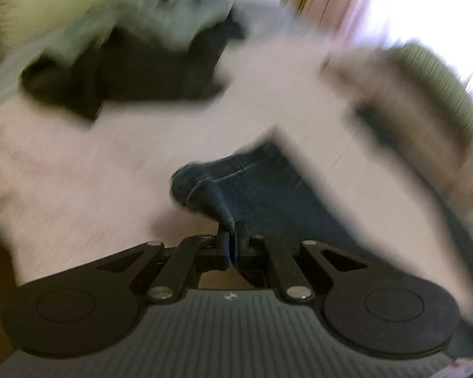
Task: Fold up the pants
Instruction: 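Smooth the jeans flat with both grippers and release them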
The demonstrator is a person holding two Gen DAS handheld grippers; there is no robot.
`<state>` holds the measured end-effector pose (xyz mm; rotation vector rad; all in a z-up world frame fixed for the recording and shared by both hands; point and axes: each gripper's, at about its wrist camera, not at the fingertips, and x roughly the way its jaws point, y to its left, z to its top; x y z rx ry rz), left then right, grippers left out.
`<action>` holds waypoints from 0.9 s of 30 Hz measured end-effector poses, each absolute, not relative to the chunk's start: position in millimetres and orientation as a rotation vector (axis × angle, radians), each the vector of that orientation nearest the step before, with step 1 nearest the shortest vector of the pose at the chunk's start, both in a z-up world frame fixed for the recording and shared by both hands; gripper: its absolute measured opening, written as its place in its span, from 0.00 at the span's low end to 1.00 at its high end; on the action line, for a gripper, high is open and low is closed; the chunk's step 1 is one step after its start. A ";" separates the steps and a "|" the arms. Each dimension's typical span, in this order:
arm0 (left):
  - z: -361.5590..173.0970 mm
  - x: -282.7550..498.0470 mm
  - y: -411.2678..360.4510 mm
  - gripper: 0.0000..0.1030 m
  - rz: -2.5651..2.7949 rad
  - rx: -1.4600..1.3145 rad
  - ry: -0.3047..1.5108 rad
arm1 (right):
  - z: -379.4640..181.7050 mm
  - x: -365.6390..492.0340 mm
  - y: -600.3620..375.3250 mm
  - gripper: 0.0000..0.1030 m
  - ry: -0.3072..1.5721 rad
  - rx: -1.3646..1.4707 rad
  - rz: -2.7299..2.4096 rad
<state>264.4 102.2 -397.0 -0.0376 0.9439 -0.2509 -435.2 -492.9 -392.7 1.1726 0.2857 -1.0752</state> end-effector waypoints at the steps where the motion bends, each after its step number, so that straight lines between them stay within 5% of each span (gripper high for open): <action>1: -414.7 263.3 105.3 0.11 -0.196 0.023 0.999 | -404.0 -438.6 -486.8 0.01 0.312 1.198 -1.090; 3: -424.7 259.4 113.7 0.15 -0.185 0.032 1.002 | -419.8 -440.1 -479.1 0.01 0.364 1.233 -1.114; 6: -402.5 261.2 118.4 0.33 -0.101 0.078 0.938 | -415.6 -439.1 -481.3 0.11 0.436 1.215 -1.113; 8: -384.3 269.7 131.2 0.32 -0.022 0.073 0.894 | -400.3 -439.6 -483.6 0.38 0.557 1.154 -1.161; 9: -372.7 272.9 136.5 0.31 0.028 0.076 0.863 | -391.1 -438.8 -481.6 0.40 0.598 1.096 -1.196; 17: -378.7 247.4 43.5 0.33 -0.409 0.337 0.810 | -355.4 -361.8 -457.4 0.41 0.747 0.566 -1.133; 27: -406.7 334.5 38.4 0.44 -0.469 0.416 0.845 | -372.9 -315.6 -473.5 0.41 0.770 0.616 -1.058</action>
